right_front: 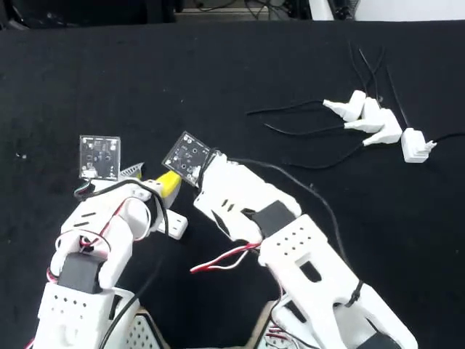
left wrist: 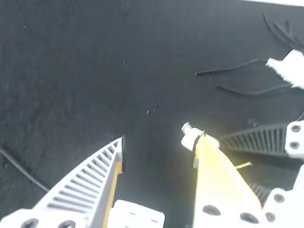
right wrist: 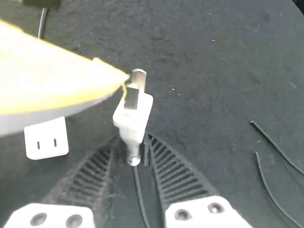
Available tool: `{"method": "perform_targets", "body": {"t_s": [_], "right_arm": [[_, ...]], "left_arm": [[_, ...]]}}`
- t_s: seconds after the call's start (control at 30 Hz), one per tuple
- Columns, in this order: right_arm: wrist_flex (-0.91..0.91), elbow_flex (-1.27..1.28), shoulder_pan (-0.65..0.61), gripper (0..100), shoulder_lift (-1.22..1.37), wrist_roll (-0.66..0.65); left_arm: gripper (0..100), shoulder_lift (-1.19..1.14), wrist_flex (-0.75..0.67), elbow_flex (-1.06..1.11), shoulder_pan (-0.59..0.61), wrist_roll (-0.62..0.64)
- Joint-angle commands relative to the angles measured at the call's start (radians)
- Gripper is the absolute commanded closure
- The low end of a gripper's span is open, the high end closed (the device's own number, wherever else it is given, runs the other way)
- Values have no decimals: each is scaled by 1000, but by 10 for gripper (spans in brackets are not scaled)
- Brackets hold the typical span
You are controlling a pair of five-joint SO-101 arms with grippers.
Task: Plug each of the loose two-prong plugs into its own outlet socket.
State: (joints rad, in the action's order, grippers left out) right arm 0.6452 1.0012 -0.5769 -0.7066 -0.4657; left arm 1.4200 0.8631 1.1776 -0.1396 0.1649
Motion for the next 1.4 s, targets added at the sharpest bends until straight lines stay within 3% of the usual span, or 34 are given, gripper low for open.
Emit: {"method": "perform_targets", "body": {"t_s": [0.0,0.17,0.4,0.63,1.37], "right_arm": [[-25,-4,-17,988,-42,11],[-20,-7,-18,988,-44,11],[51,-36,-91,988,-50,9],[130,-117,-92,988,-50,11],[135,-231,-98,988,-51,110]], "left_arm": [[751,9,-21,-84,-15,20],[748,0,-46,-59,-36,11],[751,2,-276,153,-24,-110],[751,6,-276,202,93,-112],[751,8,-239,226,90,-110]]}}
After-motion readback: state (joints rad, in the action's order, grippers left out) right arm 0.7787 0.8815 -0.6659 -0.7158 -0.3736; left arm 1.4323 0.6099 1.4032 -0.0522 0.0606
